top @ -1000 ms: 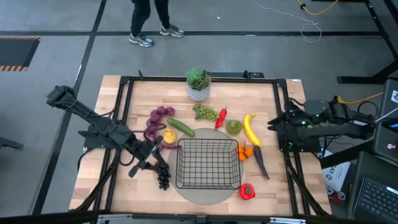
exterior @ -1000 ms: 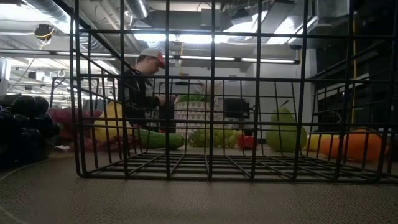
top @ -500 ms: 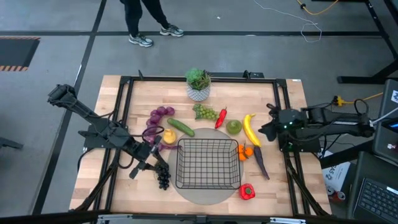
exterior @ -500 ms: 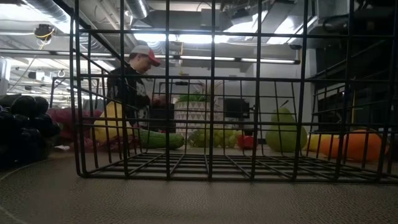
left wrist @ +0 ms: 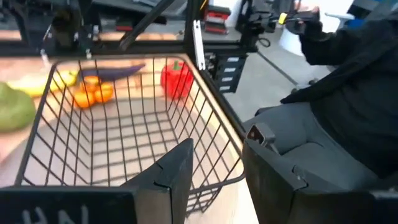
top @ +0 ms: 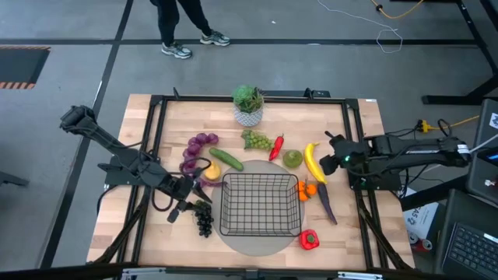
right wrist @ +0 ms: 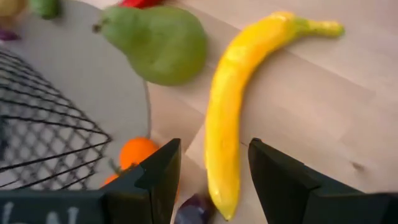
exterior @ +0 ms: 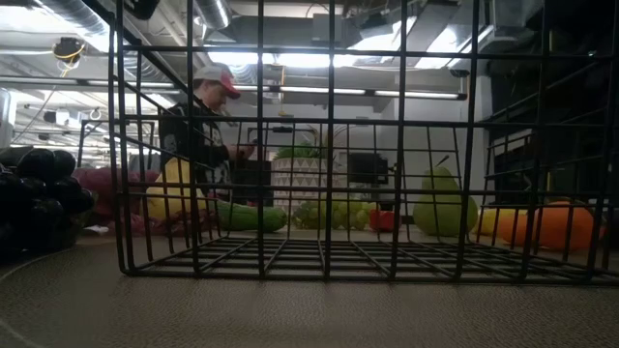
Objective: Build produce basket
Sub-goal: Put the yellow banana into the black wire basket
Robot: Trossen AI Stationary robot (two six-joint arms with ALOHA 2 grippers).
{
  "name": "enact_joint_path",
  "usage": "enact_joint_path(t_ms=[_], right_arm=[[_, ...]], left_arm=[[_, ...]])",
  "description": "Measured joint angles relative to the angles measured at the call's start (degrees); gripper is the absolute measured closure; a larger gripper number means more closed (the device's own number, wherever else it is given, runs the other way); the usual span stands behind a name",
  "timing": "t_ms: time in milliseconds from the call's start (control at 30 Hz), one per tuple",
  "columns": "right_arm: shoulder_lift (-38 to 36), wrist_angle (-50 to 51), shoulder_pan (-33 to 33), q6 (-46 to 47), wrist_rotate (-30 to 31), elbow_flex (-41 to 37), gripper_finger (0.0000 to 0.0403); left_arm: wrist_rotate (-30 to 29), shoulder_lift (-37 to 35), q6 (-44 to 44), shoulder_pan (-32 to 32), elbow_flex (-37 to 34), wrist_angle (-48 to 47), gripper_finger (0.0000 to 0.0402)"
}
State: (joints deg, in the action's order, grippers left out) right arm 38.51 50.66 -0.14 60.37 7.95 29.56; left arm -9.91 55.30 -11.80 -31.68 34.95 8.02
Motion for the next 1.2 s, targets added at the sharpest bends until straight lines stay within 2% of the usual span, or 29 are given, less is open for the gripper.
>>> enact_joint_path(t_ms=[267, 867, 1200], right_arm=[[9.0, -1.8, 0.0, 2.9, 1.5, 0.0, 0.0215], [27.7, -12.8, 0.0, 0.0, 1.7, 0.0, 0.0215], [35.3, -14.6, 0.0, -2.4, 1.6, 0.0, 0.0215]], left_arm=[[-2.2, 2.8, -0.3, 0.0, 0.0, 0.3, 0.0268], [-2.7, 3.4, -1.7, 0.0, 0.0, 0.3, 0.0268], [-2.7, 3.4, -1.6, 0.0, 0.0, 0.2, 0.0268]])
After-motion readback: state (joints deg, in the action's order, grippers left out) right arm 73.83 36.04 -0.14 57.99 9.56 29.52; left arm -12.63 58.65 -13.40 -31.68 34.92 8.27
